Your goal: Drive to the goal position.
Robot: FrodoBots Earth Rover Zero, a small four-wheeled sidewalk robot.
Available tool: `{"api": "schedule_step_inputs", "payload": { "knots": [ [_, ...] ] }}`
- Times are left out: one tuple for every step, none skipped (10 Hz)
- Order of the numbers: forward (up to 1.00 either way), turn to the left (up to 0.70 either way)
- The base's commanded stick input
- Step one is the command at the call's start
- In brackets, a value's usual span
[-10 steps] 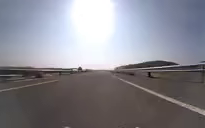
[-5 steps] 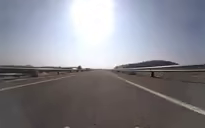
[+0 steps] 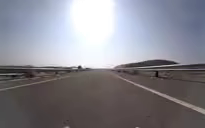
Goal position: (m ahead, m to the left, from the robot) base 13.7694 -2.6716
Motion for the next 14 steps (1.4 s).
{"api": "schedule_step_inputs", "payload": {
  "knots": [
    [1.0,0.0],
    [1.0,0.0],
    [1.0,0.0],
    [1.0,0.0],
    [1.0,0.0],
    [1.0,0.0],
    [1.0,0.0],
    [1.0,0.0],
    [1.0,0.0],
    [1.0,0.0],
    [1.0,0.0],
    [1.0,0.0],
    [1.0,0.0],
    [1.0,0.0]
  ]
}}
